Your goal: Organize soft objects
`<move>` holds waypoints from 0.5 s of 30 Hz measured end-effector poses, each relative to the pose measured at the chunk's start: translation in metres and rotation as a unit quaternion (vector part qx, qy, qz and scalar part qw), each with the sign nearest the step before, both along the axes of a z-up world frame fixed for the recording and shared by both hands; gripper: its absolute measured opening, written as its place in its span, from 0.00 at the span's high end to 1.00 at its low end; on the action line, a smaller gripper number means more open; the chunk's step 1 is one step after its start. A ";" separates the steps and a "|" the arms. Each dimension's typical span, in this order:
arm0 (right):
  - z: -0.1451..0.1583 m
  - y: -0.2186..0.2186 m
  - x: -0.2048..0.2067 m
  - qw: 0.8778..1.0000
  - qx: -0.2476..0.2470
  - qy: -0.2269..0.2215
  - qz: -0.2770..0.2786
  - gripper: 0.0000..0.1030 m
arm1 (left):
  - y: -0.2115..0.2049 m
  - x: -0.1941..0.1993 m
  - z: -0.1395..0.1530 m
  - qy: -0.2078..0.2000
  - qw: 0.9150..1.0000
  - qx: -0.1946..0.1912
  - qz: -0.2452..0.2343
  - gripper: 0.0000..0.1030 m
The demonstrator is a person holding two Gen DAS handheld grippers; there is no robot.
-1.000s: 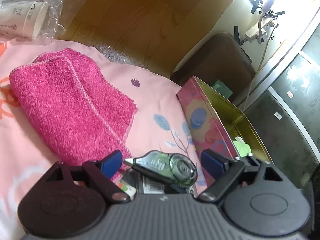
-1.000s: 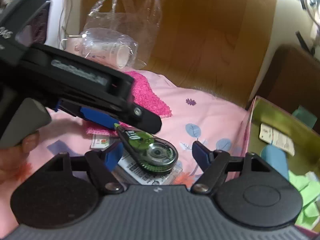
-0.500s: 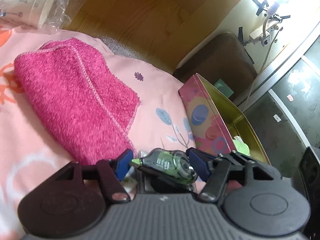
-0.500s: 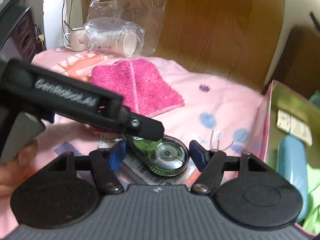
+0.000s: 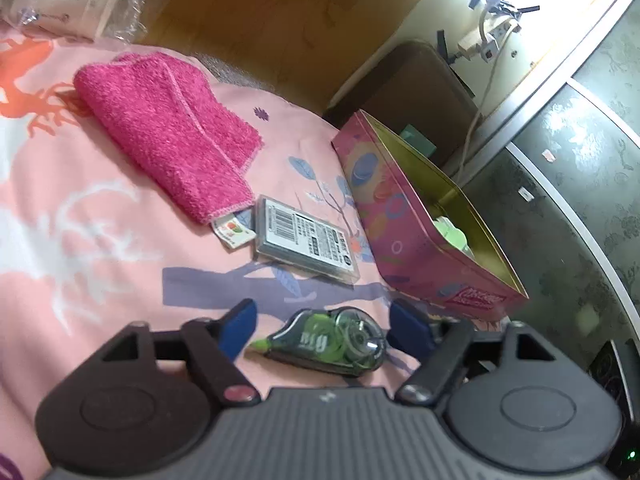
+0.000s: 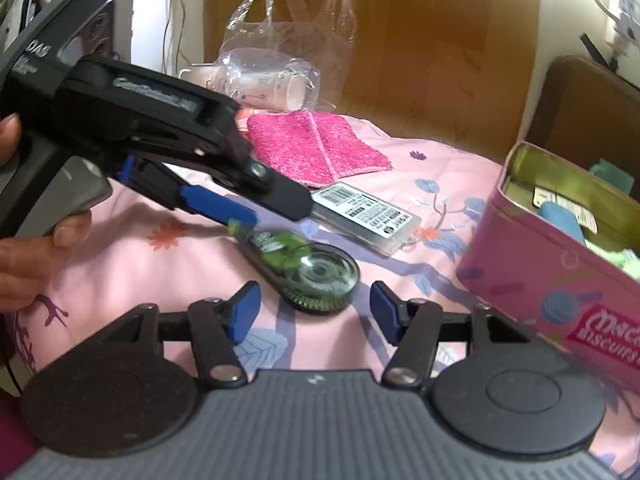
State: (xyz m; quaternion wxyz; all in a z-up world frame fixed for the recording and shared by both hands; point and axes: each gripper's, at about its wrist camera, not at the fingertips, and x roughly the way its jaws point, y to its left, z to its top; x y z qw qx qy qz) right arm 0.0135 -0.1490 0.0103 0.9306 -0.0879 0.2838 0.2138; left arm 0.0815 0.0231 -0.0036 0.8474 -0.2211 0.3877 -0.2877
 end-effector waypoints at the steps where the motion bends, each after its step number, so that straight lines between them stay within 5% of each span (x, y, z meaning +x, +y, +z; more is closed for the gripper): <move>1: -0.001 -0.001 0.003 1.000 0.006 0.005 -0.003 0.35 | 0.001 -0.002 0.001 -0.002 1.000 0.001 0.005 0.24; 5: -0.006 -0.004 0.018 0.999 0.048 0.025 -0.004 0.35 | 0.005 -0.003 0.002 0.003 1.000 0.003 0.022 0.31; 8: -0.005 -0.003 0.013 0.998 0.055 0.023 0.005 0.45 | 0.003 -0.004 0.002 0.005 1.000 0.011 0.028 0.43; 15: -0.007 -0.033 -0.019 0.998 0.048 0.004 -0.037 0.45 | -0.035 -0.013 0.004 0.005 0.999 0.035 -0.003 0.41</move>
